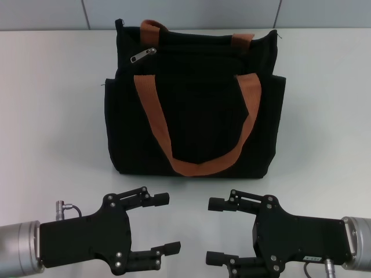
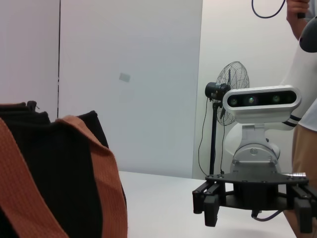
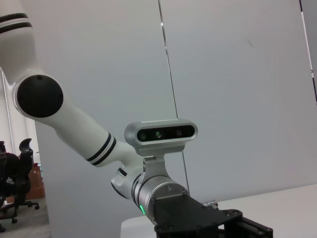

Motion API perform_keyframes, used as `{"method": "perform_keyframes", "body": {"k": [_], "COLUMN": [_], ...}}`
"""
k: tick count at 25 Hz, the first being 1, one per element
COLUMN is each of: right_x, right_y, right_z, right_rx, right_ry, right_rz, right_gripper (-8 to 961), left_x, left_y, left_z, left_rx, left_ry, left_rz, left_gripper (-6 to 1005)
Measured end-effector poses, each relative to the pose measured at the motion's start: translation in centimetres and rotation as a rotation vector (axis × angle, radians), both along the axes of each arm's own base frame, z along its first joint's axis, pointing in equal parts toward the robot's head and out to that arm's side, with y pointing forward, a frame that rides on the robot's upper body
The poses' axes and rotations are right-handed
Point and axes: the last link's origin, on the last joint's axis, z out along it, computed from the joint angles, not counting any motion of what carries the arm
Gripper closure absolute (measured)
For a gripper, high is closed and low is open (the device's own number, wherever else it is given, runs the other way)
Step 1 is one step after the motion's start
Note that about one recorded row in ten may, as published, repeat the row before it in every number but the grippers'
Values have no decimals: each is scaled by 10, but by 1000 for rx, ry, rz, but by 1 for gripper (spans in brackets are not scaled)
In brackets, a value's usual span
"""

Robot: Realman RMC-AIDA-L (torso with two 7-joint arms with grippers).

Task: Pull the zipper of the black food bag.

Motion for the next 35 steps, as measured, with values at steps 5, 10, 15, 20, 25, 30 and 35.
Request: {"method": "perform_keyframes", "body": {"k": [5,10,15,20,25,30,35], "right_x": [0,-1,0,0,-3,-2,-1], "right_y": [0,-1,1,4,8,7,7], "right_z": [0,-3,-6,-7,-8,-8,-8], "right_rx": [2,1,12,27,32,34,40], "right_ry": [2,7,9,6,11,9,10], "right_rz": [-5,-21,-55,-78,-77,-84,-95], "right_gripper": [157,157,157,157,158,158,158], "left_x": [0,-3,-25,-55,-51,-26,5], "left_y": [2,6,16,37,69,100,119], "left_z": [0,7,39,78,76,63,57], "left_rx": [4,50,265,526,514,405,267], "left_ry": [6,-6,-64,-188,-149,-81,-34], "left_rz": [2,26,198,499,548,472,383], "left_gripper": [215,215,215,215,214,214,214]}}
